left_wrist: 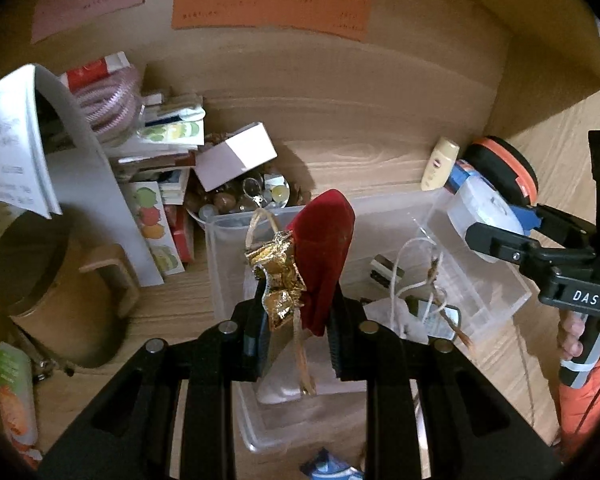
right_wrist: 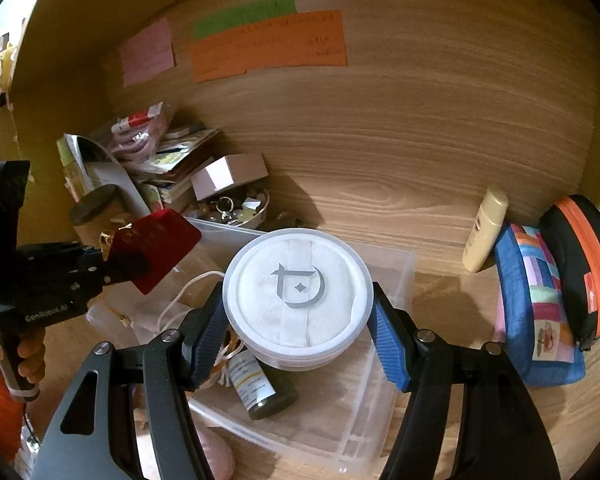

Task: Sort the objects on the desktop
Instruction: 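Carry the red pouch and white container with both tools over the clear box, then open left tool to drop the red pouch while right tool releases the white container, then move both tools back toward the blue card pack and gold gourd ornament, then grasp the blue Max card pack with left tool while right tool grasps gold gourd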

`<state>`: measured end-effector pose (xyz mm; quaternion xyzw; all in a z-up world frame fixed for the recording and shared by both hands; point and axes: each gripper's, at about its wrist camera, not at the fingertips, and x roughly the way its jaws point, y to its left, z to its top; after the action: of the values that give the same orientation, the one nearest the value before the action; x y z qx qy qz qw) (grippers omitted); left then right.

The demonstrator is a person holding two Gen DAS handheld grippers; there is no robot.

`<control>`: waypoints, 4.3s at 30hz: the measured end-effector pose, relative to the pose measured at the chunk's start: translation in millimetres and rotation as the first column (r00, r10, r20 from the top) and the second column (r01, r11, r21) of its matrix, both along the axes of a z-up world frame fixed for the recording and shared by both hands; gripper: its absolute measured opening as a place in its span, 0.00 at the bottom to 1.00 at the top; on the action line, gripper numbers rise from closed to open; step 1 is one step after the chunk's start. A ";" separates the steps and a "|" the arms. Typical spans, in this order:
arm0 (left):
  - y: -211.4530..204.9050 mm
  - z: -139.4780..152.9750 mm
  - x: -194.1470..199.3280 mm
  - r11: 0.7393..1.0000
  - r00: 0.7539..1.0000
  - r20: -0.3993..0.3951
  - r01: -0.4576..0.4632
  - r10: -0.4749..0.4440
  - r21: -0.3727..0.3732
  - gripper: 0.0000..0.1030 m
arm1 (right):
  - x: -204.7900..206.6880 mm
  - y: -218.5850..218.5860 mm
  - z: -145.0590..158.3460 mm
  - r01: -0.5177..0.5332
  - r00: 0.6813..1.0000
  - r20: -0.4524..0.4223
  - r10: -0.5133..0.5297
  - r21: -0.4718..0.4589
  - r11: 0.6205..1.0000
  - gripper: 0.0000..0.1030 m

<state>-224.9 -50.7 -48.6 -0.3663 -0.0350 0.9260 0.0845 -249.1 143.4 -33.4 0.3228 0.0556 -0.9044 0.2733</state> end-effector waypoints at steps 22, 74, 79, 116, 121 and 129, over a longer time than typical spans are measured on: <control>17.6 -19.6 -7.7 0.994 0.999 -0.053 0.000 -0.005 -0.108 0.51 | -17.0 -13.6 -39.2 0.025 1.000 -0.003 -0.025 0.153 0.988 0.61; 4.0 26.1 42.9 0.987 0.986 -0.150 -0.093 0.073 -0.128 0.95 | 22.5 -10.2 -3.4 -0.016 1.000 -0.004 0.017 0.050 0.999 0.81; 1.7 35.5 66.0 0.988 0.982 -0.170 -0.105 0.084 -0.118 0.98 | 52.8 -6.3 9.5 -0.014 0.999 -0.048 0.016 0.051 0.999 0.84; 5.7 -67.9 118.4 0.987 0.994 0.105 0.010 0.007 -0.159 0.99 | 152.0 6.9 -86.4 -0.116 0.992 0.064 0.104 0.222 0.968 0.76; 15.5 -77.8 109.0 0.982 0.989 0.138 0.067 -0.043 -0.177 0.99 | 144.3 3.1 -94.1 -0.138 0.987 0.116 0.114 0.227 0.964 0.65; 20.7 -84.8 96.5 0.975 0.975 0.187 0.150 -0.119 -0.162 0.98 | 137.1 0.4 -98.8 -0.149 0.981 0.155 0.115 0.230 0.962 0.62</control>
<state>-128.3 -30.0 -133.4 -0.4540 0.0643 0.8817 0.1111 -112.0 143.8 -132.2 0.4120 0.1666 -0.8458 0.2952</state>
